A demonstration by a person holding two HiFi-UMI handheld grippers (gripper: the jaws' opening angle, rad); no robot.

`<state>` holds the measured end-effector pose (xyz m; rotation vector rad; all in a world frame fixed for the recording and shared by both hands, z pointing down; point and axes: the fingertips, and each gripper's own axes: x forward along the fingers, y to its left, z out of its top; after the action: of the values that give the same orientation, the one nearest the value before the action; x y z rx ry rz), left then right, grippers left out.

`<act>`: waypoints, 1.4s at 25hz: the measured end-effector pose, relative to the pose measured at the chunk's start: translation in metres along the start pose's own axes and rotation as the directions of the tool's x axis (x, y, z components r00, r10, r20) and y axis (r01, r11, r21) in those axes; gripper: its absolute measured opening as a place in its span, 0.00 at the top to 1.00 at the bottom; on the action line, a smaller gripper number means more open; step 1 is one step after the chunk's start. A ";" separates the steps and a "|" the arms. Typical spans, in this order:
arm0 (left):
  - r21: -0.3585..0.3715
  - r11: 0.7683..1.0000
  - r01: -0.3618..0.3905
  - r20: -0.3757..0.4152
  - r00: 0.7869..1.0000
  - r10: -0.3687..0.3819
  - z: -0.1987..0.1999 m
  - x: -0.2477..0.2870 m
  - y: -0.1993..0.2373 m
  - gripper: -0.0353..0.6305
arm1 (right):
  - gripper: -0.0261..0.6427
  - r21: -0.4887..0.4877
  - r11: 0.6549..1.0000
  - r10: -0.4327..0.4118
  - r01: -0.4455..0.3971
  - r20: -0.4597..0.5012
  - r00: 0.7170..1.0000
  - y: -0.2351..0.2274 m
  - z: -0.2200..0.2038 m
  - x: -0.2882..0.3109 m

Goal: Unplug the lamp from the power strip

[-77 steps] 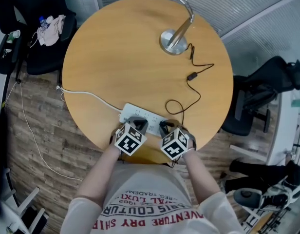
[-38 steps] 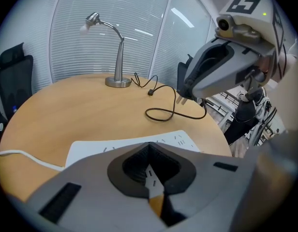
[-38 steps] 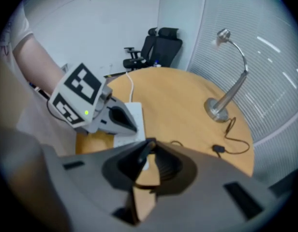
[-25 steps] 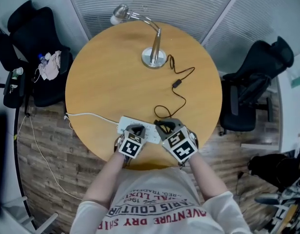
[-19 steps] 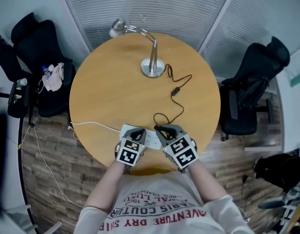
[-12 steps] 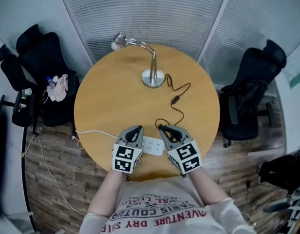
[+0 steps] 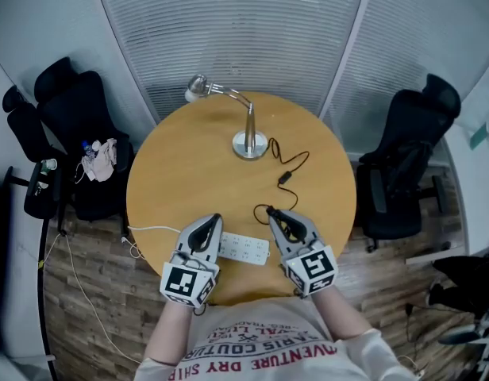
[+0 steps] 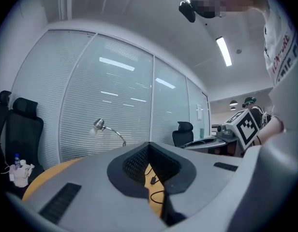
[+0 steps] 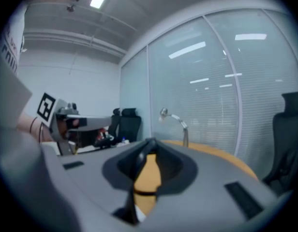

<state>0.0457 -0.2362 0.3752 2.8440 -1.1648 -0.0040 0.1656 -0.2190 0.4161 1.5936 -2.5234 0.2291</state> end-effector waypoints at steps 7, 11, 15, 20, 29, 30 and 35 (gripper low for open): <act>-0.063 0.997 0.046 0.009 0.999 -0.045 0.003 -0.012 -0.005 0.91 | 0.85 0.005 1.000 -0.010 0.010 0.060 0.998 -0.006 0.008 -0.011; -0.036 0.998 0.050 0.007 0.999 -0.050 0.003 -0.013 -0.007 0.91 | 0.85 0.009 1.000 -0.025 0.025 0.049 0.998 -0.007 0.006 -0.012; -0.036 0.998 0.059 -0.003 0.998 -0.059 0.001 -0.011 -0.009 0.91 | 0.85 0.008 1.000 -0.031 0.030 0.058 0.998 -0.007 0.007 -0.012; -0.048 0.996 0.070 -0.006 0.998 -0.070 -0.001 -0.005 -0.012 0.91 | 0.85 0.001 0.999 -0.033 0.033 0.057 0.998 -0.007 0.006 -0.012; -0.040 0.997 0.069 -0.024 0.997 -0.070 -0.002 0.002 -0.011 0.91 | 0.85 0.008 0.999 -0.039 0.038 0.044 0.998 -0.009 0.004 -0.006; -0.043 0.997 0.069 -0.025 0.997 -0.070 -0.003 0.002 -0.010 0.91 | 0.85 0.008 0.999 -0.038 0.038 0.042 0.998 -0.009 0.004 -0.005; -0.064 0.996 0.065 -0.009 0.998 -0.066 -0.002 0.001 -0.006 0.91 | 0.85 0.000 1.000 -0.023 0.023 0.035 0.999 -0.007 0.003 -0.002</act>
<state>0.0508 -0.2324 0.3769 2.8209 -1.0489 -0.0280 0.1729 -0.2205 0.4132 1.6394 -2.5295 0.1989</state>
